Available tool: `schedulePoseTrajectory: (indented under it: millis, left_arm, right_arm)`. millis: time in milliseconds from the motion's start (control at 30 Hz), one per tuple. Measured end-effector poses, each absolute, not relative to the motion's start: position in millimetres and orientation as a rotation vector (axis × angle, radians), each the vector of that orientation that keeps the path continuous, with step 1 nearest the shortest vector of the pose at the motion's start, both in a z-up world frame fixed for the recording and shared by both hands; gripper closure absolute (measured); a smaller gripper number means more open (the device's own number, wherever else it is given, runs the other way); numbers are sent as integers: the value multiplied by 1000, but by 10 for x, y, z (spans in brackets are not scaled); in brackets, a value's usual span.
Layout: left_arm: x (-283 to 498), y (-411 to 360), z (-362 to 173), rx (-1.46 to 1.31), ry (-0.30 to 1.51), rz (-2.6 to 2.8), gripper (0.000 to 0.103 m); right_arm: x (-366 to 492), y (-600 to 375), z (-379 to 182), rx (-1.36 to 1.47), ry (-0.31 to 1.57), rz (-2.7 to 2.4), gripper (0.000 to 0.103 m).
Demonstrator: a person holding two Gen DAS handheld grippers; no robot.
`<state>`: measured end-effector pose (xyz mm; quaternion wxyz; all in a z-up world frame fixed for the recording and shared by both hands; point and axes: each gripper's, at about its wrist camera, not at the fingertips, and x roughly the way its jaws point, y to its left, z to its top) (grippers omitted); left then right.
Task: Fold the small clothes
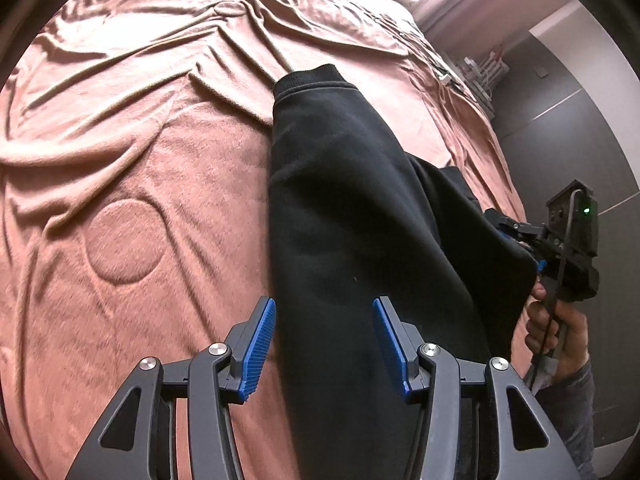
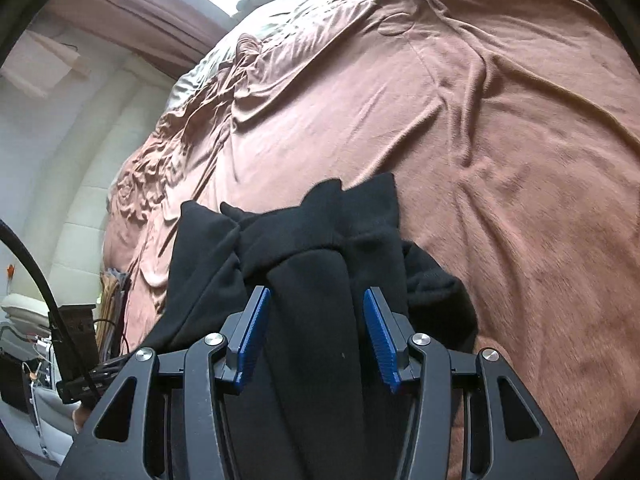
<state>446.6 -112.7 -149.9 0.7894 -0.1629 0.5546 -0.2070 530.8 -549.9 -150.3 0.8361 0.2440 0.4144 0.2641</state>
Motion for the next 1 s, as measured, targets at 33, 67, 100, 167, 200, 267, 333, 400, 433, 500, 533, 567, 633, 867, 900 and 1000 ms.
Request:
schedulePoseTrajectory:
  millis: [33, 67, 100, 167, 200, 267, 333, 400, 433, 500, 533, 567, 633, 867, 900, 1000]
  left_arm:
    - [4487, -1133, -1515, -348, 1196, -439, 50]
    - [4515, -1140, -1537, -347, 1199, -433, 50]
    - [4541, -1149, -1557, -351, 1201, -432, 50]
    - [4567, -1166, -1586, -348, 1205, -426, 50]
    - [4575, -1163, -1593, -350, 1206, -424, 50]
    - [4566, -1156, -1606, -363, 1209, -425, 50]
    - [4546, -1154, -1600, -359, 1207, -426, 50]
    - [4520, -1166, -1597, -347, 1205, -426, 50]
    - [4519, -1169, -1597, -345, 1206, -425, 50]
    - [4531, -1181, -1595, -343, 1206, -424, 50]
    - [4538, -1194, -1593, -339, 1206, -423, 50]
    - [4548, -1209, -1593, -332, 1206, -422, 50]
    - [4565, -1229, -1603, -322, 1206, -418, 50]
    - [4554, -1189, -1604, -332, 1208, -416, 50]
    - [4549, -1184, -1606, -335, 1209, -416, 50]
    - [4522, -1179, -1584, -337, 1208, -417, 50]
  right_arm:
    - [5332, -5469, -1500, 505, 877, 564, 58]
    - [5353, -5435, -1494, 496, 880, 571, 61]
    - [5398, -5383, -1486, 483, 887, 578, 69]
    - [5459, -5347, -1503, 466, 903, 557, 86]
    - [5492, -5333, -1516, 454, 919, 539, 100]
    - [5503, -5326, -1507, 440, 926, 510, 102]
    - [5445, -5331, -1390, 421, 880, 507, 102]
    - [5365, -5386, -1248, 417, 830, 490, 102]
    - [5335, -5407, -1201, 411, 820, 473, 102]
    - [5317, -5466, -1137, 398, 803, 441, 102]
    - [5325, -5469, -1136, 405, 807, 449, 102]
    - [5331, -5455, -1146, 400, 816, 454, 102]
    - [5373, -5370, -1200, 361, 851, 443, 101]
    - [5371, -5454, -1294, 362, 884, 353, 38]
    - [5316, -5480, -1253, 375, 865, 363, 35]
    - [5082, -5519, -1169, 392, 829, 421, 35]
